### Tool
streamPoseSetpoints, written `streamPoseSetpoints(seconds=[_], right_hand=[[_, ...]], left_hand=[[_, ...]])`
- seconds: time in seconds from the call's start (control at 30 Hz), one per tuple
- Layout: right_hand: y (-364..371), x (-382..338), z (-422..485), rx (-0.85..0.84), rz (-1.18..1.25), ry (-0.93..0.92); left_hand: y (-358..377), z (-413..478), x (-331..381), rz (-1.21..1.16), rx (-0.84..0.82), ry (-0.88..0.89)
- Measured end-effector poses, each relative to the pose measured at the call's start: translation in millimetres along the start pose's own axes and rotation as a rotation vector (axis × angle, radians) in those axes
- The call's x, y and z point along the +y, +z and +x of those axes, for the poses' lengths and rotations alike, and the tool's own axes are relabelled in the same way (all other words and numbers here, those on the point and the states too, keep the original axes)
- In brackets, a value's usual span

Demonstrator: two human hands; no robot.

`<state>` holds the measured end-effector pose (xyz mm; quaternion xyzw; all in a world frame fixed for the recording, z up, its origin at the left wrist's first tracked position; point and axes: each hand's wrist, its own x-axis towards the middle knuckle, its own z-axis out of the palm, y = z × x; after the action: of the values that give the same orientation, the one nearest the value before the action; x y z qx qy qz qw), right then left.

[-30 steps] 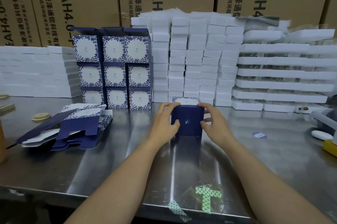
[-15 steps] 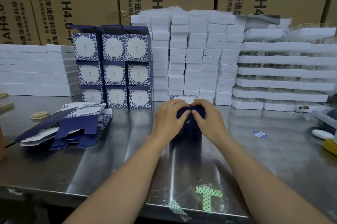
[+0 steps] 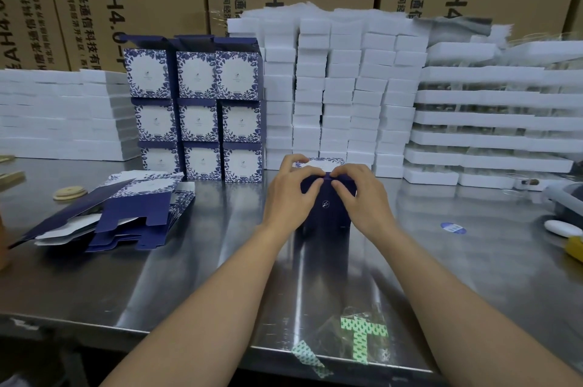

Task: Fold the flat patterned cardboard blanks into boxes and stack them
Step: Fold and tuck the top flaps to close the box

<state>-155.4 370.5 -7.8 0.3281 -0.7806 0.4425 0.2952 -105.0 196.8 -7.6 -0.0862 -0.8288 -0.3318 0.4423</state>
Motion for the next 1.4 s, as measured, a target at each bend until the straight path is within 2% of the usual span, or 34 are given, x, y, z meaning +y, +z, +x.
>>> streamPoseSetpoints(seconds=[0.2, 0.33, 0.7, 0.93, 1.2, 1.4], right_hand=[[0.9, 2.2, 4.9, -0.014, 0.020, 0.030], [1.2, 1.4, 4.4, -0.031, 0.040, 0.017], [-10.3, -8.1, -9.6, -0.007, 0.156, 0.027], [-6.9, -16.9, -7.6, 0.001, 0.107, 0.086], [-2.2, -13.8, -6.7, 0.007, 0.070, 0.068], [-3.0, -11.9, -8.7, 0.039, 0.135, 0.061]], left_hand=[[4.5, 2.6, -0.9, -0.024, -0.014, -0.068], [3.5, 2.1, 0.7, -0.020, -0.025, -0.023], [-13.9, -8.6, 4.4, -0.100, -0.009, -0.053], [-7.0, -4.3, 6.1, -0.039, -0.007, -0.047], [-0.6, -2.0, 3.2, -0.038, -0.011, -0.052], [-6.3, 0.8, 1.1, -0.160, -0.069, -0.105]])
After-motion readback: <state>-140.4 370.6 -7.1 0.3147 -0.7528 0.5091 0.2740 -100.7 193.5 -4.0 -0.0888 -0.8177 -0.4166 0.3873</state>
